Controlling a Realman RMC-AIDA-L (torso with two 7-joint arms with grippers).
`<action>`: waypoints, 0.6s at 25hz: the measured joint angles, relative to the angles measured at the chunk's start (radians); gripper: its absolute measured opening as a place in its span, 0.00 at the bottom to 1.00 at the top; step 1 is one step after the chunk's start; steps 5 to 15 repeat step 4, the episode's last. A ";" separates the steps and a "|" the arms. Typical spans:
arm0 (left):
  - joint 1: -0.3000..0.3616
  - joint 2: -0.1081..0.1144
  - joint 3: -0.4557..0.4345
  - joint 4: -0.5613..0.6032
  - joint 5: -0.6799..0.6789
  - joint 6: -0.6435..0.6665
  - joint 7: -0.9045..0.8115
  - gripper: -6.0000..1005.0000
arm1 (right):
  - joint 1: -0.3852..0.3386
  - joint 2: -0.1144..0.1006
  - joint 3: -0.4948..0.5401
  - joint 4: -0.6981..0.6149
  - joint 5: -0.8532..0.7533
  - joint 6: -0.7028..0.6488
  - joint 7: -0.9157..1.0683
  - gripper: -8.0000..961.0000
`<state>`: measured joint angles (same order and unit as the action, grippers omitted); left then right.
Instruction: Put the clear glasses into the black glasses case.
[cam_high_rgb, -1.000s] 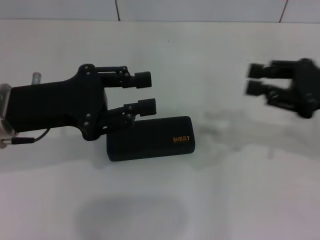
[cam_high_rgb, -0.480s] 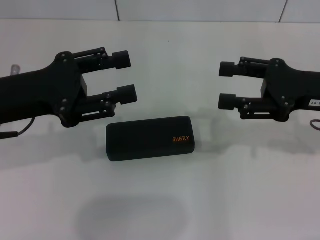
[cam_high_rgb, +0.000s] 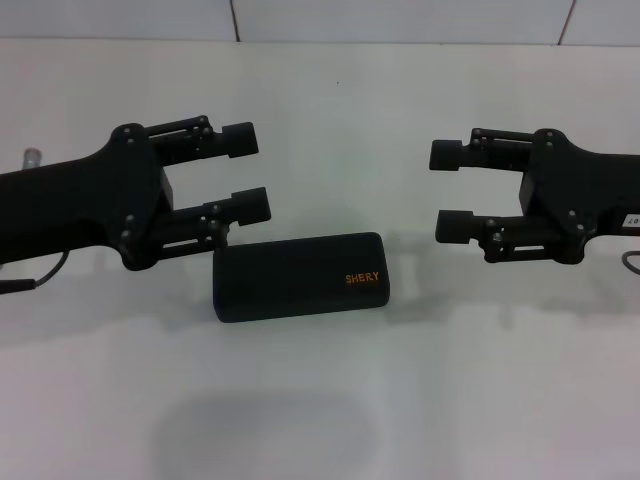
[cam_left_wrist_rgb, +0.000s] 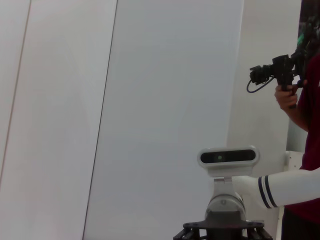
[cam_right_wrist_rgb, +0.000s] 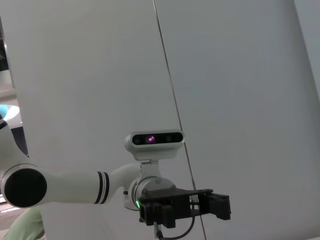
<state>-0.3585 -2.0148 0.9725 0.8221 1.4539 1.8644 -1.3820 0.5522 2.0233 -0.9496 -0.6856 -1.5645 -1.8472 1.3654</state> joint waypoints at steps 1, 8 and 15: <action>0.000 -0.001 0.000 0.000 0.002 -0.001 0.000 0.66 | 0.000 0.000 0.000 0.001 0.000 0.000 0.000 0.79; 0.003 -0.004 0.000 0.000 0.006 -0.001 0.000 0.66 | 0.002 0.000 -0.004 0.000 0.000 -0.001 0.000 0.79; 0.003 -0.004 0.000 0.000 0.006 -0.001 0.000 0.66 | 0.002 0.000 -0.004 0.000 0.000 -0.001 0.000 0.79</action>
